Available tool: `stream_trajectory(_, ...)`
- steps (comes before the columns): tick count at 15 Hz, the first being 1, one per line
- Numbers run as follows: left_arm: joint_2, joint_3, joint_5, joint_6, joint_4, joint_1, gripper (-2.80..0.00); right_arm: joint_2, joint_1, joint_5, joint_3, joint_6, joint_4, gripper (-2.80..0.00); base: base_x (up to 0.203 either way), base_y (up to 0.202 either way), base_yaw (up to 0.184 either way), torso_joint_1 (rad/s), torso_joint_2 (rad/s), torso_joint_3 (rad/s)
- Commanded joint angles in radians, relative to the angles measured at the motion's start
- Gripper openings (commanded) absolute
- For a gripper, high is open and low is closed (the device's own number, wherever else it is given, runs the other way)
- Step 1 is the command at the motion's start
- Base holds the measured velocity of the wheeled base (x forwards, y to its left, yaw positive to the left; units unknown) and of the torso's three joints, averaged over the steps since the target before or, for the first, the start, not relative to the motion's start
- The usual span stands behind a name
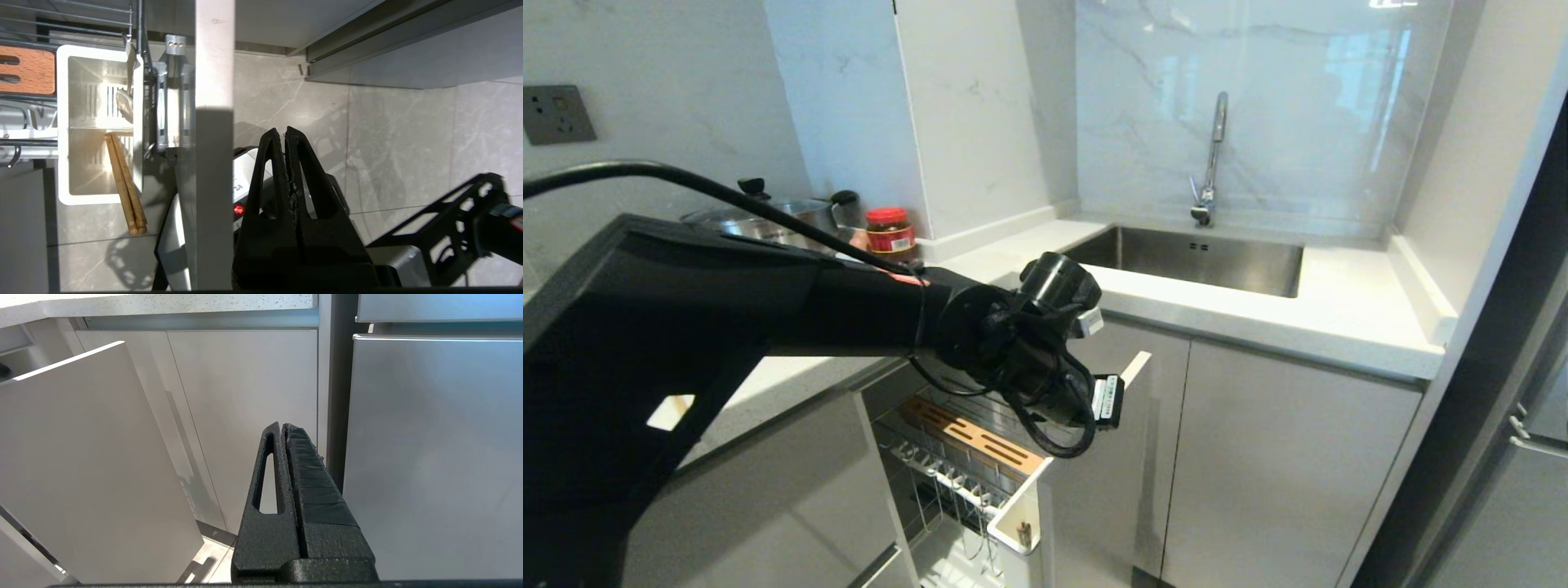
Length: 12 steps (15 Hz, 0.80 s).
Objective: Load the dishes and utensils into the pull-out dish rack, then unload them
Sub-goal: Close the cupboard
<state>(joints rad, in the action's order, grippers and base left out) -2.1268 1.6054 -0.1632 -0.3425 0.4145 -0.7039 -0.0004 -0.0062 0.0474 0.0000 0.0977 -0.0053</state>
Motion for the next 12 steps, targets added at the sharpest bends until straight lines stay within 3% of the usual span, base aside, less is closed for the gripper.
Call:
stream_trajectory(1,-0.035,0.006,0.005,0.006,0.003,0.0,-2.8,-0.003,0.0,0.0,0.0,0.001,-0.001,-2.8,0.0,0.0,0.0,0.0,0.0,0.0)
stream_trajectory(8,-0.062,0.007,0.02,0.017,0.004,0.0,-2.8,-0.003,0.0,0.0,0.0,0.001,-0.001,-2.8,0.0,0.0,0.0,0.0,0.0,0.0)
stream_trajectory(12,-0.061,0.012,0.126,0.017,0.001,0.003,-2.8,-0.003,0.0,0.0,0.0,0.001,-0.001,-2.8,0.0,0.0,0.0,0.0,0.0,0.0)
